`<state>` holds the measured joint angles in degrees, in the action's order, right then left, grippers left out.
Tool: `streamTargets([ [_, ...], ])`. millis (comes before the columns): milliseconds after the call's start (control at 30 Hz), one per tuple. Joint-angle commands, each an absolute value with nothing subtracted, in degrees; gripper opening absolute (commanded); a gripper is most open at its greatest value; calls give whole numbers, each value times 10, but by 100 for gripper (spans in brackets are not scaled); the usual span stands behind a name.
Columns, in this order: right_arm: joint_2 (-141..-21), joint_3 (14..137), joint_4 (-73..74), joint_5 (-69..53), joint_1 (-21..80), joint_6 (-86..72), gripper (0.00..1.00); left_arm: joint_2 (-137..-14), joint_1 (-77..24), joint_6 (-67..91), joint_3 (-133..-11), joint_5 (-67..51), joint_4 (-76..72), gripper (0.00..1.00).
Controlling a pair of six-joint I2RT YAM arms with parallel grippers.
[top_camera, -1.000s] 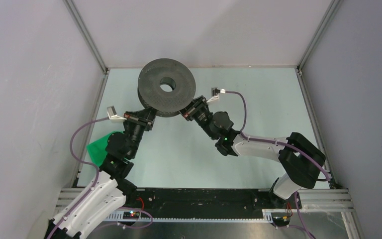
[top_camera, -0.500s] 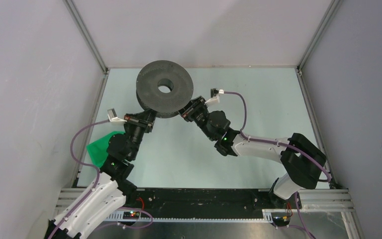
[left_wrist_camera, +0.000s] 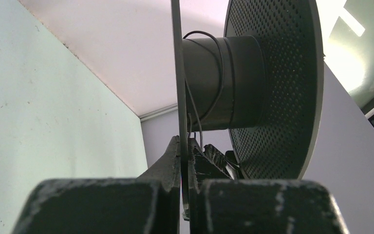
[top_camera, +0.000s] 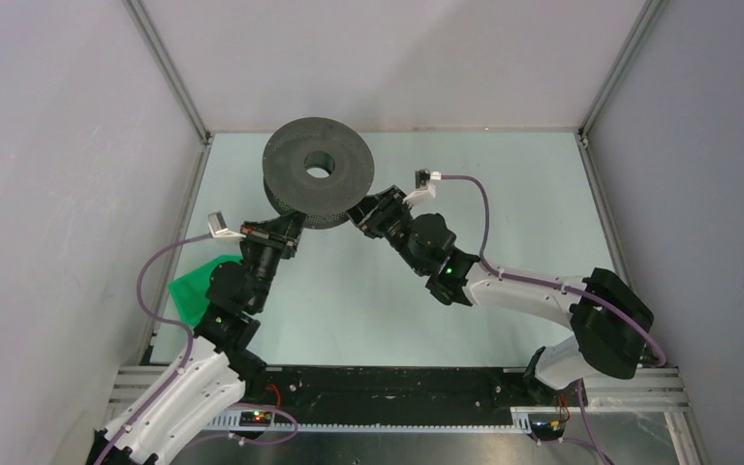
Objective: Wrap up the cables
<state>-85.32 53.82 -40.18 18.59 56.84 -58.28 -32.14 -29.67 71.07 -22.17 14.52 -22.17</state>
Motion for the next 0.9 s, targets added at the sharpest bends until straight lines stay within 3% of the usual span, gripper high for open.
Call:
streamTargets([
  [0,-845,535,-323,180,565,-540,31,-301,-309,723,-234,89,-332,0],
  [633,-740,476,-344,69,512,-470,32,-290,-309,737,-229,87,-333,0],
  [867,-691,460,-280,28,483,-447,36,-295,-309,739,-232,87,-333,0],
])
